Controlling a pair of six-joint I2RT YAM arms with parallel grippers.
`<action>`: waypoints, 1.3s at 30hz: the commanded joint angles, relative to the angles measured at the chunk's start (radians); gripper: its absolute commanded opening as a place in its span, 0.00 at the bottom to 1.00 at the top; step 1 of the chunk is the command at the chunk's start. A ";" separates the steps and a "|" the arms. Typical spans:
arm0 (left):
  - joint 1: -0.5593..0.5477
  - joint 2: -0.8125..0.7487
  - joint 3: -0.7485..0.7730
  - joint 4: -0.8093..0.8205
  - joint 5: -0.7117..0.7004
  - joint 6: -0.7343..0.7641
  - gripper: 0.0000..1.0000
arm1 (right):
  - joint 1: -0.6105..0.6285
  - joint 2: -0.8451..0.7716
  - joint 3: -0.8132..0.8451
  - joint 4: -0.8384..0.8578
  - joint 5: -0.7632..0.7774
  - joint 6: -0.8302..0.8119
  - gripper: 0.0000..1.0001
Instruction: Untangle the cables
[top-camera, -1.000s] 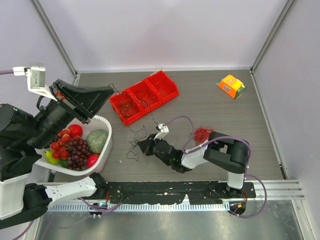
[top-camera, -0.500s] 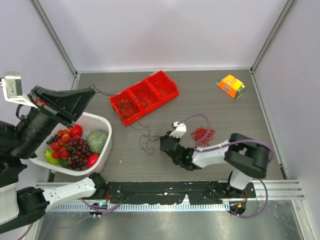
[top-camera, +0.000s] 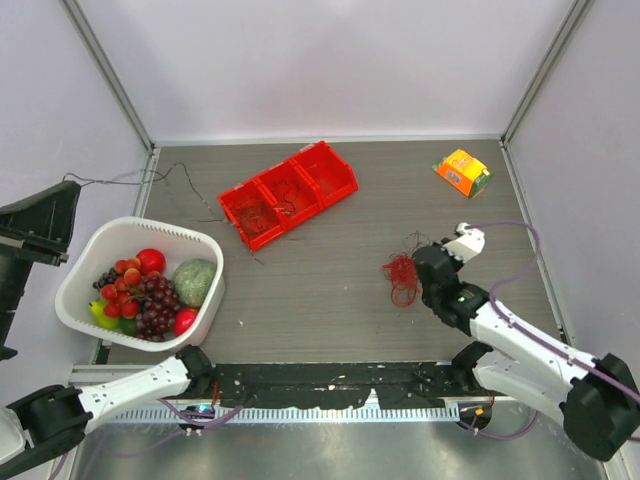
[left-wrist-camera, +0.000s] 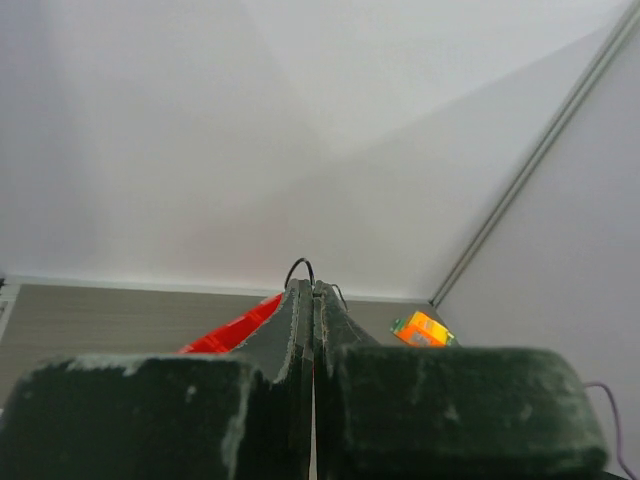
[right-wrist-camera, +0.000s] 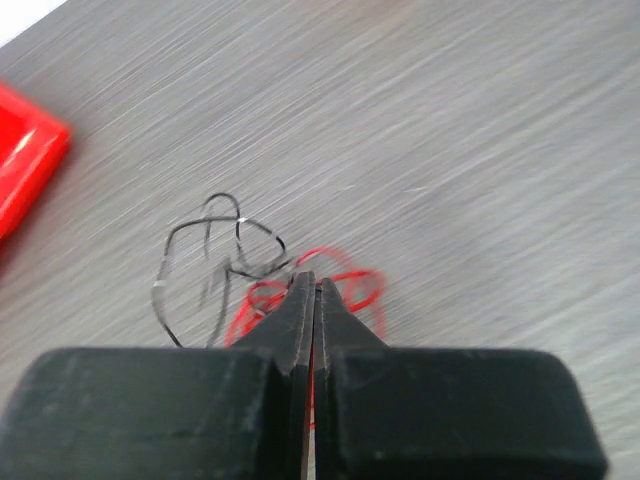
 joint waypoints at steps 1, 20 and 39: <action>0.001 0.017 -0.001 -0.018 -0.069 0.049 0.00 | -0.151 -0.072 0.013 -0.197 -0.032 -0.021 0.01; 0.001 0.227 0.053 0.105 0.431 -0.120 0.00 | -0.279 -0.017 0.211 -0.134 -0.664 -0.343 0.15; 0.001 0.121 -0.962 0.442 0.611 -0.490 0.00 | -0.279 -0.113 0.215 -0.205 -0.687 -0.315 0.21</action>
